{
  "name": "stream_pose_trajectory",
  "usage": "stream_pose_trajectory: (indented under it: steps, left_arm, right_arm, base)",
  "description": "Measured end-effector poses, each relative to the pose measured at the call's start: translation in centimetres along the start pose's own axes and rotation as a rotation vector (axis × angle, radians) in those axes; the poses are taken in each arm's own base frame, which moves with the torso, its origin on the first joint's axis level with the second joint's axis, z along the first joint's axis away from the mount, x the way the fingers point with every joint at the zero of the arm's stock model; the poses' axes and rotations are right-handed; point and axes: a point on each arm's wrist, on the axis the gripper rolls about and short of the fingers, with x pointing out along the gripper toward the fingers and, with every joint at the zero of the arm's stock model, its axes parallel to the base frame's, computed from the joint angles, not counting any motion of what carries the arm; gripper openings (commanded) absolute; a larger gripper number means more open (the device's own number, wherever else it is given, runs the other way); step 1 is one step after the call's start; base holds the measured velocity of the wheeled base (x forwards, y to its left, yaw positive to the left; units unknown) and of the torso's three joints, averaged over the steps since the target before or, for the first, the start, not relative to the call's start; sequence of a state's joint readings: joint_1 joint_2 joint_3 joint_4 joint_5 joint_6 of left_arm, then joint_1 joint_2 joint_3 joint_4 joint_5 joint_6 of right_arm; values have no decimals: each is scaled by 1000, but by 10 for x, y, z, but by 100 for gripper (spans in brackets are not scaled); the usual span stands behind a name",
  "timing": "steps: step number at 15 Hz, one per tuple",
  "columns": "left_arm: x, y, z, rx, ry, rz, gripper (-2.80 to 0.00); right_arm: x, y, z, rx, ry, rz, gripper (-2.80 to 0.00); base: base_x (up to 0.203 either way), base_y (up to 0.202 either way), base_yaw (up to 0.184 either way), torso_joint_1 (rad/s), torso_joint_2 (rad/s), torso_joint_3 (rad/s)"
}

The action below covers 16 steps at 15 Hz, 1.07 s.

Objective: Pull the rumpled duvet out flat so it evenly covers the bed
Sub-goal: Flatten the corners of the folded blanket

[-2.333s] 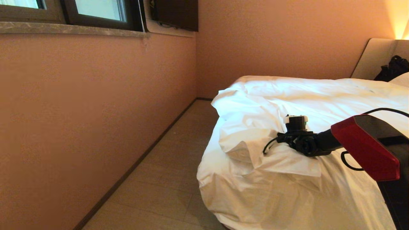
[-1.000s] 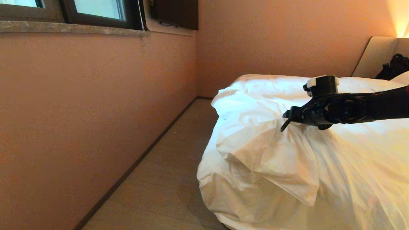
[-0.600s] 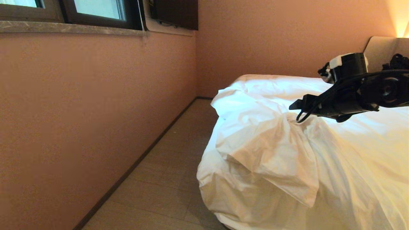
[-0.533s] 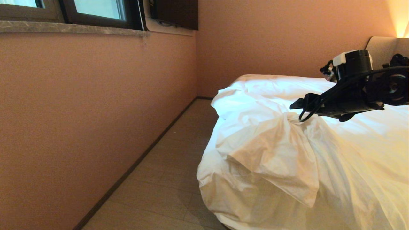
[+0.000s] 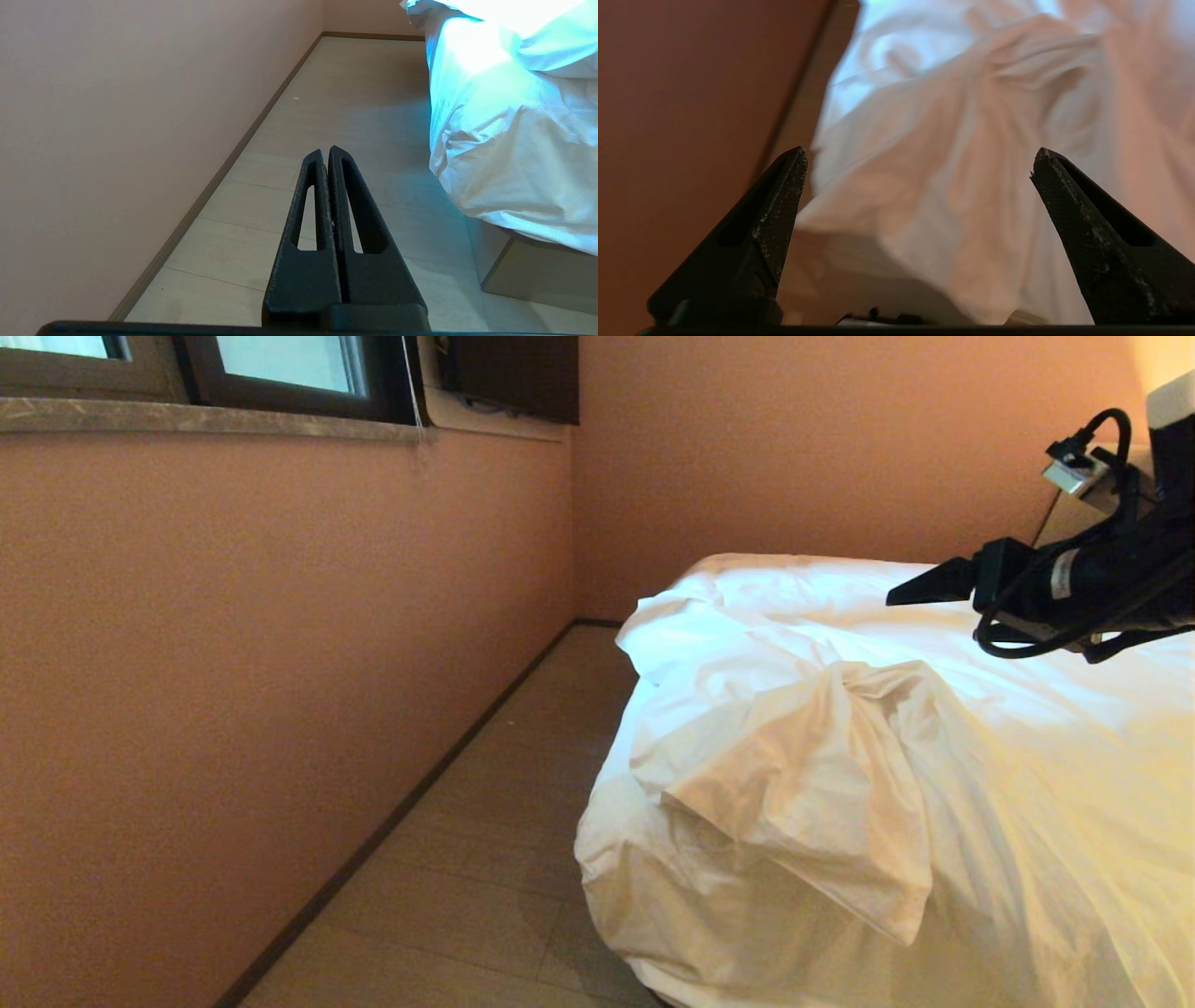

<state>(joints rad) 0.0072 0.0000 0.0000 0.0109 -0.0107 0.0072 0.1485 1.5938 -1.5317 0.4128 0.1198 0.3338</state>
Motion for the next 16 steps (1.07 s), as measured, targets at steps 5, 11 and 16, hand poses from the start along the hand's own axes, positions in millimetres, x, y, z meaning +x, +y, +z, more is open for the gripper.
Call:
stream_pose_trajectory:
  steps: [5,11,16]
  left_arm:
    - [0,0,0,1,0,0,-280]
    - [0,0,0,0,0,0,-280]
    - [0,0,0,0,0,0,-280]
  right_arm:
    - [-53,22,-12,-51,-47,134,-280]
    - [-80,33,-39,-164,-50,226,-280]
    - [-102,36,-50,-291,-162,271,-280]
  base:
    - [0,0,0,0,0,0]
    - [0,0,0,0,0,0]
    - [0,0,0,0,0,0]
